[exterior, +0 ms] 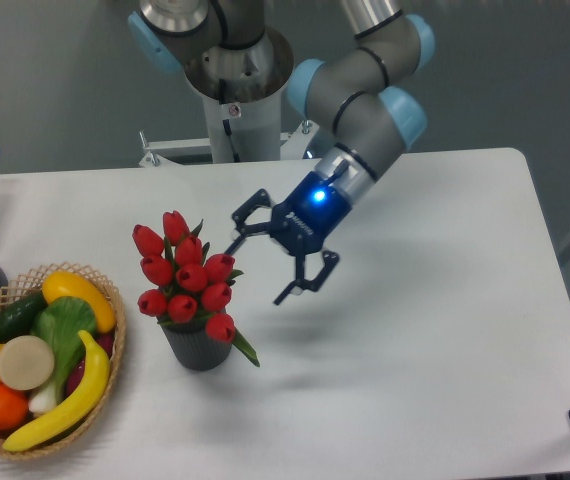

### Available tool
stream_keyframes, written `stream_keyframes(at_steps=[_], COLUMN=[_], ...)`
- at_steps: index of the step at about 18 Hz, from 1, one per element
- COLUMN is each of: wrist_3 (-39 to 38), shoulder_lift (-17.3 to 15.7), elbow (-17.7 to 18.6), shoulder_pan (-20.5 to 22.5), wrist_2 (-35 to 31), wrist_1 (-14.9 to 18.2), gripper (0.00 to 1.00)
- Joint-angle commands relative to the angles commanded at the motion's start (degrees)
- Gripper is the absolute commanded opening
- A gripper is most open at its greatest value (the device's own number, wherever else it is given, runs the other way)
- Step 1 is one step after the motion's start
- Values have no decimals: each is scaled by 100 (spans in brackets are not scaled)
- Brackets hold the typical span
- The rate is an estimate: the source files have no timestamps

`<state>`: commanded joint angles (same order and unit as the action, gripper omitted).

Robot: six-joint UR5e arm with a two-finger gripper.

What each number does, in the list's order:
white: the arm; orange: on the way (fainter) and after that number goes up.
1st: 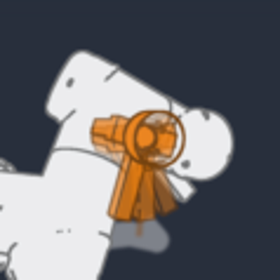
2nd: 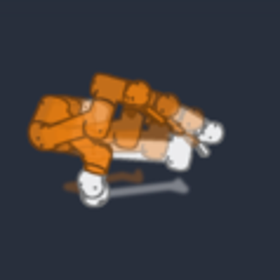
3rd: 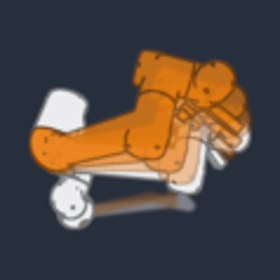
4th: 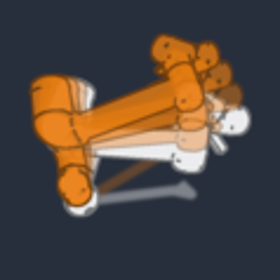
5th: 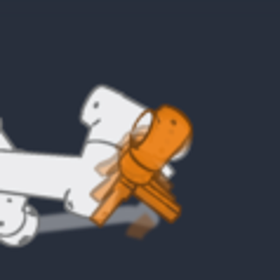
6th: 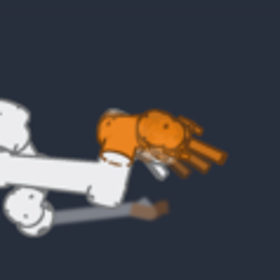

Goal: Insert the flowers into the vase

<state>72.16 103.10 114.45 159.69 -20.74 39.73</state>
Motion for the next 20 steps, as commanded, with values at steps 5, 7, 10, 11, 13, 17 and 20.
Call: stream_keyframes(at_steps=[5, 7, 10, 11, 13, 17, 20], wrist_3=[-9, 9, 0, 0, -26, -114, -79], shoulder_lift=[96, 210, 395, 395, 352, 343, 378], elbow=[-519, -555, -572, -581, -590, -853, -880], shoulder_pan=[448, 554, 555, 537, 450, -15, -482], wrist_2=[-393, -920, -1676, -2262, -3142, -4765, -6160], wrist_1=[0, 0, 0, 0, 9, 53, 132], gripper=[100, 100, 100, 100, 100, 100, 100])
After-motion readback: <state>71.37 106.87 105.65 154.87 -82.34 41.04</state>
